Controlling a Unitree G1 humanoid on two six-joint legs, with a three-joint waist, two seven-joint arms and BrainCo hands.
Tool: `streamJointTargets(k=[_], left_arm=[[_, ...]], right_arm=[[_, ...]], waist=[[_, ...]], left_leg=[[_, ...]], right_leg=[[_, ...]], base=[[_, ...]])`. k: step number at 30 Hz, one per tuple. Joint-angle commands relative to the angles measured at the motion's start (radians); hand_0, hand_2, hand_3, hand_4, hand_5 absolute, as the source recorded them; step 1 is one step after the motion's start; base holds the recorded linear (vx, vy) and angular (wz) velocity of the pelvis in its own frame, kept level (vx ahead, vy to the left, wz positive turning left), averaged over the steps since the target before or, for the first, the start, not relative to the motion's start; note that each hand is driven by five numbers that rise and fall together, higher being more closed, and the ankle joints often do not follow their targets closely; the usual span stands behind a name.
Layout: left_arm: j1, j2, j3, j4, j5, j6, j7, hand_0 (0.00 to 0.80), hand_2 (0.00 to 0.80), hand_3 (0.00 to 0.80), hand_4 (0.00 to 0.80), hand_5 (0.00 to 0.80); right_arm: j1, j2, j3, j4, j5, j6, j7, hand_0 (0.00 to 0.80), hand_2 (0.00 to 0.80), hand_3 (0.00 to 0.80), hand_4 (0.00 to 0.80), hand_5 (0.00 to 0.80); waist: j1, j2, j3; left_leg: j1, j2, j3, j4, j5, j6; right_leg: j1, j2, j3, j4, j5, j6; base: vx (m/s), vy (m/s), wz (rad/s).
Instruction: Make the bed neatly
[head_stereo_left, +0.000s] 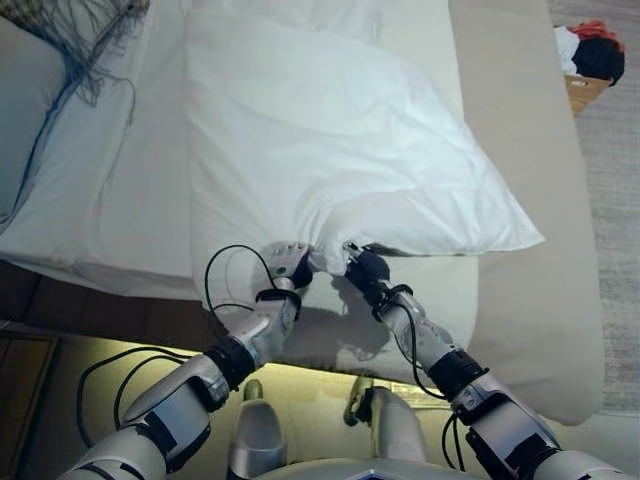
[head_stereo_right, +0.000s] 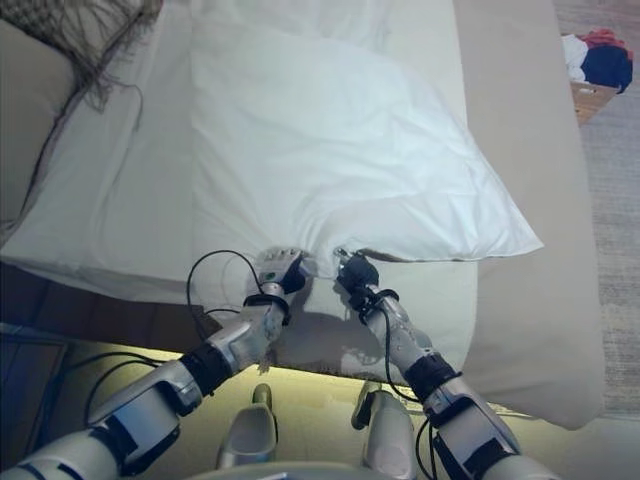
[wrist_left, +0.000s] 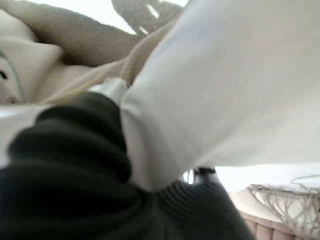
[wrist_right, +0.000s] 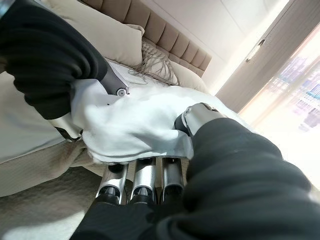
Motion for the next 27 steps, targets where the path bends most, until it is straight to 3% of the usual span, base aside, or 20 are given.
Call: streamJointTargets(k=[1, 4, 11, 21, 27], left_arm=[[0.006, -0.023, 0.029, -0.023, -0.034, -0.080, 0.025, 0.800, 0.800, 0.800, 0.800, 0.800], [0.058, -0.002, 0.067, -0.024, -0.064, -0.109, 0.035, 0.800, 0.800, 0.800, 0.800, 0.800], [0.213, 0.076, 0.242, -0.041, -0.123, -0.211, 0.026, 0.800, 0.800, 0.800, 0.800, 0.800], [0.391, 0.142, 0.481, -0.034, -0.171, -0.316, 0.066, 0.800, 0.800, 0.800, 0.800, 0.800], [0.415, 0.169, 0.559, -0.043, -0.189, -0.350, 0.071, 0.800, 0.800, 0.800, 0.800, 0.800]], right_arm=[[-0.057, 0.053, 0.004, -0.127, -0.029, -0.020, 0.011, 0.000, 0.000, 0.000, 0.000, 0.000], [0.013, 0.051, -0.003, -0.124, -0.036, -0.011, 0.011, 0.000, 0.000, 0.000, 0.000, 0.000], [0.266, 0.009, -0.042, -0.209, -0.132, 0.030, 0.118, 0.000, 0.000, 0.000, 0.000, 0.000], [0.476, -0.034, -0.181, -0.235, -0.228, 0.175, 0.181, 0.000, 0.000, 0.000, 0.000, 0.000], [0.550, -0.046, -0.253, -0.208, -0.179, 0.224, 0.242, 0.000, 0.000, 0.000, 0.000, 0.000]], waist=[[-0.012, -0.051, 0.002], [-0.011, -0.050, -0.025], [-0.031, -0.024, -0.101], [-0.083, -0.009, -0.164], [-0.103, -0.001, -0.191]], left_leg=[[-0.084, -0.012, -0.004, -0.012, 0.022, -0.026], [-0.035, -0.014, 0.000, -0.026, 0.018, -0.023], [0.080, -0.031, 0.026, -0.080, 0.026, -0.018], [0.181, -0.039, 0.058, -0.146, 0.027, -0.009], [0.198, -0.046, 0.058, -0.172, 0.031, -0.009]], right_leg=[[0.206, -0.067, -0.040, -0.434, 0.340, 0.183], [0.253, -0.064, -0.036, -0.441, 0.332, 0.183], [0.341, -0.072, -0.020, -0.457, 0.319, 0.185], [0.401, -0.066, 0.012, -0.466, 0.296, 0.179], [0.406, -0.059, 0.022, -0.469, 0.289, 0.177]], base=[[0.106, 0.016, 0.04], [0.151, 0.030, 0.02], [0.165, 0.101, -0.03], [0.065, 0.062, -0.05], [0.014, 0.017, 0.01]])
